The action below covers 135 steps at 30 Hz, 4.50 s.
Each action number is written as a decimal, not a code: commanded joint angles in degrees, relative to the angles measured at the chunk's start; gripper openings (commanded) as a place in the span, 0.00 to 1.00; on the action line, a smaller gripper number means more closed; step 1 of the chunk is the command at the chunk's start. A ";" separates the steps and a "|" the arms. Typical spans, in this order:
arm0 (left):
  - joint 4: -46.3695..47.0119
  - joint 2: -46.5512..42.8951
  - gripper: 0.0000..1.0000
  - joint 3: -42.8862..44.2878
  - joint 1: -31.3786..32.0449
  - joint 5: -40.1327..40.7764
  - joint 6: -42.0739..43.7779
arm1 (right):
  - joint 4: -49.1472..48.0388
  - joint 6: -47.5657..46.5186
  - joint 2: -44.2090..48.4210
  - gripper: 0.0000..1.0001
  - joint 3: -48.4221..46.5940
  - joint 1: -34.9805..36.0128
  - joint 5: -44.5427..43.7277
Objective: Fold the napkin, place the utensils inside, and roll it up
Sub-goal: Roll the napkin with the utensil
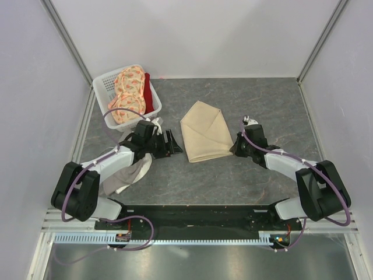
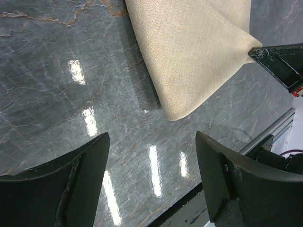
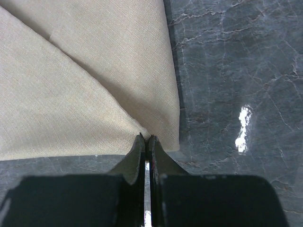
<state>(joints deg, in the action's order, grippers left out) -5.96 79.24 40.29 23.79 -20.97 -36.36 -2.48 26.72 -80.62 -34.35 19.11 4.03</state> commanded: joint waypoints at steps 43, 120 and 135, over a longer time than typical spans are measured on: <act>25.73 21.48 0.50 -2.06 6.09 -3.20 -17.78 | -6.92 -2.90 -2.96 0.00 -0.28 -0.92 -1.39; -4.24 20.69 0.02 8.22 -10.26 -26.23 -0.74 | -23.46 -49.66 -21.07 0.20 -4.14 46.45 -36.56; -9.07 11.21 0.69 9.01 -10.17 -19.22 2.52 | 8.88 -44.04 -19.93 0.00 -19.43 41.89 -14.78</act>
<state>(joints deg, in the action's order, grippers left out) -12.78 95.70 47.29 13.85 -43.13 -36.77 -6.11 -20.67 -101.82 -50.19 62.15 -20.08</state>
